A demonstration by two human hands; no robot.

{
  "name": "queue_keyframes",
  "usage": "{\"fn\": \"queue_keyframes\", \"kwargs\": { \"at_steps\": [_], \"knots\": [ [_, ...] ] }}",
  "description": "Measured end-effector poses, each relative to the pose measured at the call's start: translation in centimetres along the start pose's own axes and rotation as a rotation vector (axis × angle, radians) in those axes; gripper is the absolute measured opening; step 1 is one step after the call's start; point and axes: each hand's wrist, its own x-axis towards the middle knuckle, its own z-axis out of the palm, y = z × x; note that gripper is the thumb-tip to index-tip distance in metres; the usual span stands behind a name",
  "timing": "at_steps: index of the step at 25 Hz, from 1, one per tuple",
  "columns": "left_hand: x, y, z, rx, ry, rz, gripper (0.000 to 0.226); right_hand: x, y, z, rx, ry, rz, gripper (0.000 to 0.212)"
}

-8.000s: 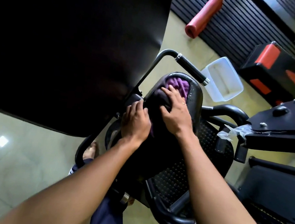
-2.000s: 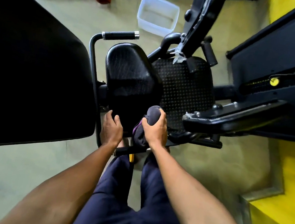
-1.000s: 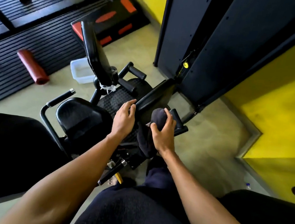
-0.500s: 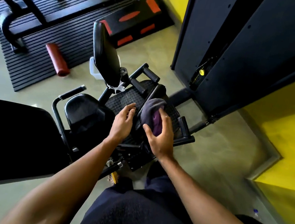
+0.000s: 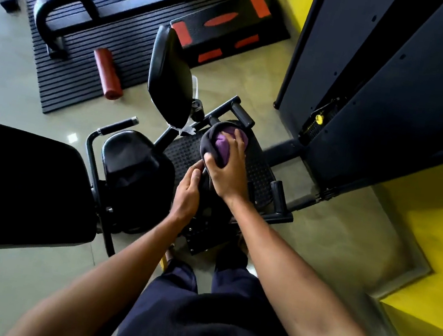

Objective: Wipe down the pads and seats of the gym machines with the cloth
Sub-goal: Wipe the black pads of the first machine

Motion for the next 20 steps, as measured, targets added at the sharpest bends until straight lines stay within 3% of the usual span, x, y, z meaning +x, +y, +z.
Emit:
{"fn": "queue_keyframes", "kwargs": {
  "at_steps": [6, 10, 15, 20],
  "knots": [
    [0.2, -0.3, -0.1, 0.018, -0.01, -0.043, 0.034, -8.3, 2.0, 0.7, 0.131, -0.032, -0.036, 0.073],
    [-1.3, -0.6, 1.0, 0.013, 0.074, -0.078, 0.043, -1.5, 1.6, 0.5, -0.001, -0.044, -0.013, 0.062],
    [-0.4, 0.6, 1.3, 0.039, 0.045, -0.041, 0.044, 5.6, 1.7, -0.2, 0.205, -0.192, 0.266, 0.055],
    [2.0, 2.1, 2.6, 0.058, 0.126, -0.039, 0.051, 5.1, 4.7, 0.2, 0.352, -0.283, 0.578, 0.047]
  ]
}}
